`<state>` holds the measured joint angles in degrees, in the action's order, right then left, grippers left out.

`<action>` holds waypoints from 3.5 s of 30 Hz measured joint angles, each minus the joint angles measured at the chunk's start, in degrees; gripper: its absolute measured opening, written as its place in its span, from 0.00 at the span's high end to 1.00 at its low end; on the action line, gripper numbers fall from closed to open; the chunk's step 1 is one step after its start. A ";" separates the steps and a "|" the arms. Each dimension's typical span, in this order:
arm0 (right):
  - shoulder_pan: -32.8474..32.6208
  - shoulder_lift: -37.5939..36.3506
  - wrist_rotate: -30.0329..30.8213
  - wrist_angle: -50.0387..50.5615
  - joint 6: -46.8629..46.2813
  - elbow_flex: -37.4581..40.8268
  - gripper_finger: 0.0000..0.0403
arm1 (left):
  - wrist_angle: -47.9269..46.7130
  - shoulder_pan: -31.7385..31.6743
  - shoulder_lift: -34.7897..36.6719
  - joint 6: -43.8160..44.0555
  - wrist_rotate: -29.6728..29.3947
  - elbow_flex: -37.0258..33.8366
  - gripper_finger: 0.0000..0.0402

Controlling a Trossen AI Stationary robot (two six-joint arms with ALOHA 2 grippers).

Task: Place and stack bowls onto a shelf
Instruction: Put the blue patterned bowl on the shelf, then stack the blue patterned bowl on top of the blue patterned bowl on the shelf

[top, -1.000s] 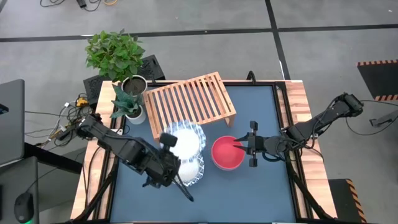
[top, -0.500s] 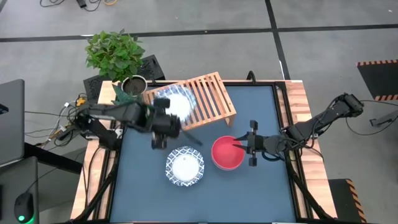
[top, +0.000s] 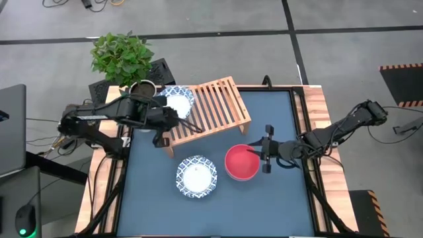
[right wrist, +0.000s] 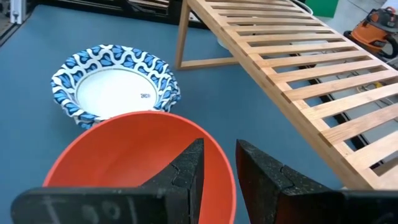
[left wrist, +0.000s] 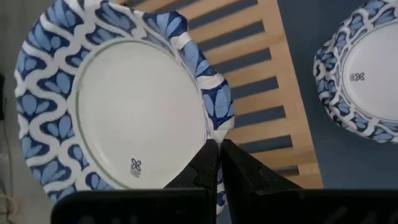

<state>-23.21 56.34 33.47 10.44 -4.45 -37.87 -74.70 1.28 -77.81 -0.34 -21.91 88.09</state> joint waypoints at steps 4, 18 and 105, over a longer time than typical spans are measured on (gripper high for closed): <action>0.65 0.00 -0.12 0.00 0.43 0.00 0.71 | 1.54 0.00 2.38 0.40 0.28 -5.07 1.00; 3.50 0.00 -0.34 -0.07 -0.02 0.00 0.71 | 2.46 -1.67 -2.95 -7.46 4.90 -6.01 0.97; 3.47 0.00 -0.67 2.33 -3.08 0.02 0.71 | 35.02 26.45 -27.37 7.00 19.56 -7.93 0.53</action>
<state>-19.74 56.34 32.80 12.76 -7.53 -37.85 -39.69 27.73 -105.19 6.65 -2.35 80.16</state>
